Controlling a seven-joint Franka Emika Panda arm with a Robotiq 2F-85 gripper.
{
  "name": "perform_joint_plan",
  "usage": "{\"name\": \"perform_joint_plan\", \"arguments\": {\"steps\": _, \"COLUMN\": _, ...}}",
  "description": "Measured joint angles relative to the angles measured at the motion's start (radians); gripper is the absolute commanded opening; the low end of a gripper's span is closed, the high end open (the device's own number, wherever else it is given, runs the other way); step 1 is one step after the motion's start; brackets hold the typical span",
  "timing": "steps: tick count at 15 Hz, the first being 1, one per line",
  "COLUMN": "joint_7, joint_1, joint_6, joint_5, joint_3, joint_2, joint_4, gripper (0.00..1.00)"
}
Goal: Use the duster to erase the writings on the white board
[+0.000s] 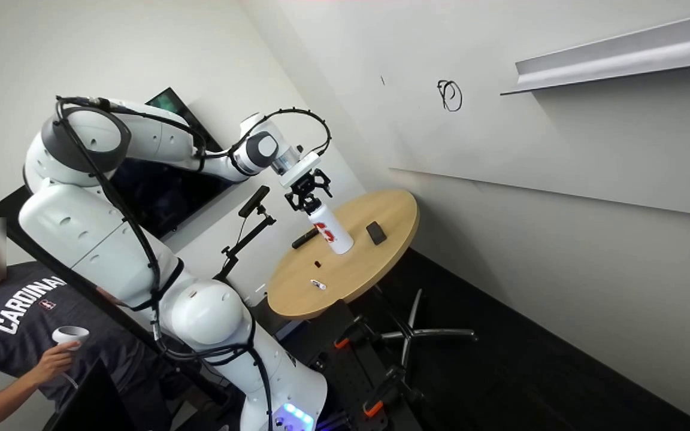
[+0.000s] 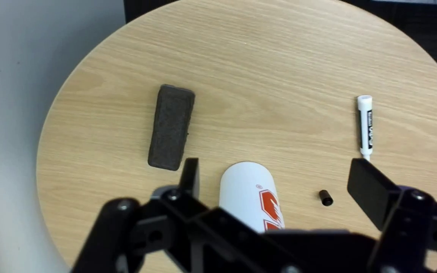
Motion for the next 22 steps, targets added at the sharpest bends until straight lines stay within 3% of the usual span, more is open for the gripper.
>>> {"name": "perform_joint_plan", "arguments": {"steps": 4, "joint_7": 0.213, "joint_1": -0.030, "joint_6": 0.130, "joint_5": -0.185, "joint_3": 0.051, "joint_2": 0.140, "joint_4": 0.016, "gripper": 1.00}}
{"name": "perform_joint_plan", "arguments": {"steps": 8, "joint_7": 0.356, "joint_1": -0.034, "joint_6": 0.171, "joint_5": -0.323, "joint_3": 0.054, "joint_2": 0.283, "joint_4": 0.088, "gripper": 1.00}}
{"name": "perform_joint_plan", "arguments": {"steps": 22, "joint_7": 0.342, "joint_1": -0.066, "joint_6": 0.194, "joint_5": -0.335, "joint_3": 0.066, "joint_2": 0.619, "joint_4": 0.379, "gripper": 1.00}}
